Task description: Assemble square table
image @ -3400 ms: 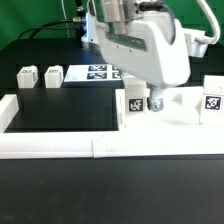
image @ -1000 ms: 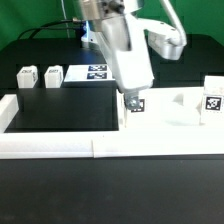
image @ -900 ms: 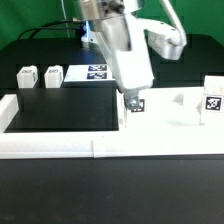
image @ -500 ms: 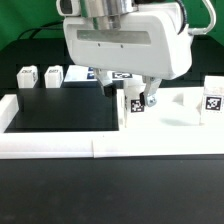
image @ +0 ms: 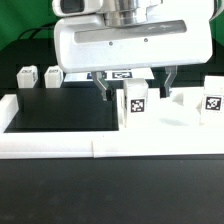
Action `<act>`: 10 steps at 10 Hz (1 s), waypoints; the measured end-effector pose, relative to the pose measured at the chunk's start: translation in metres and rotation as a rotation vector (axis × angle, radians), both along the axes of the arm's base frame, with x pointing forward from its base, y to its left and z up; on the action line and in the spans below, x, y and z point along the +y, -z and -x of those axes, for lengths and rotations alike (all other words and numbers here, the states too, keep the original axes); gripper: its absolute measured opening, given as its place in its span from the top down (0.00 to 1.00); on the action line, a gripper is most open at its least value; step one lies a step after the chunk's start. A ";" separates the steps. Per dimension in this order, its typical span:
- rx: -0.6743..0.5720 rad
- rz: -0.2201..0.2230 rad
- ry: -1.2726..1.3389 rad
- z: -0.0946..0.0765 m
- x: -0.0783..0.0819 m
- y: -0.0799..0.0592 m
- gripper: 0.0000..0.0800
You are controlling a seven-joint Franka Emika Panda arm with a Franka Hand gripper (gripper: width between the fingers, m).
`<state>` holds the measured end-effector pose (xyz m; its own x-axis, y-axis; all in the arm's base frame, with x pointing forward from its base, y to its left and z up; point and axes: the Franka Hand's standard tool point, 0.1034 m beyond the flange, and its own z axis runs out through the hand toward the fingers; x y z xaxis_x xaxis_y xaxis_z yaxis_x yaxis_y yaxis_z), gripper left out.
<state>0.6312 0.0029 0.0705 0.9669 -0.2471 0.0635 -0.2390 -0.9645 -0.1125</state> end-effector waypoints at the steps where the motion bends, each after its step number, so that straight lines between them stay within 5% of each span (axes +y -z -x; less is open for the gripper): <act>1: -0.007 0.007 0.007 0.002 -0.003 0.003 0.19; 3: -0.002 0.006 0.027 0.002 -0.003 0.003 0.19; 4: -0.002 0.006 0.028 0.003 -0.003 0.004 0.35; 5: 0.007 -0.004 0.120 0.003 -0.003 0.004 0.35; 7: 0.019 -0.014 0.260 0.003 -0.005 0.004 0.64; 10: 0.039 -0.032 0.477 0.003 -0.007 0.004 0.64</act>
Offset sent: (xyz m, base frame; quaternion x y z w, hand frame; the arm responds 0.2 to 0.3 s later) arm 0.0000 0.0000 0.0000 0.0000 0.0000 0.0000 1.0000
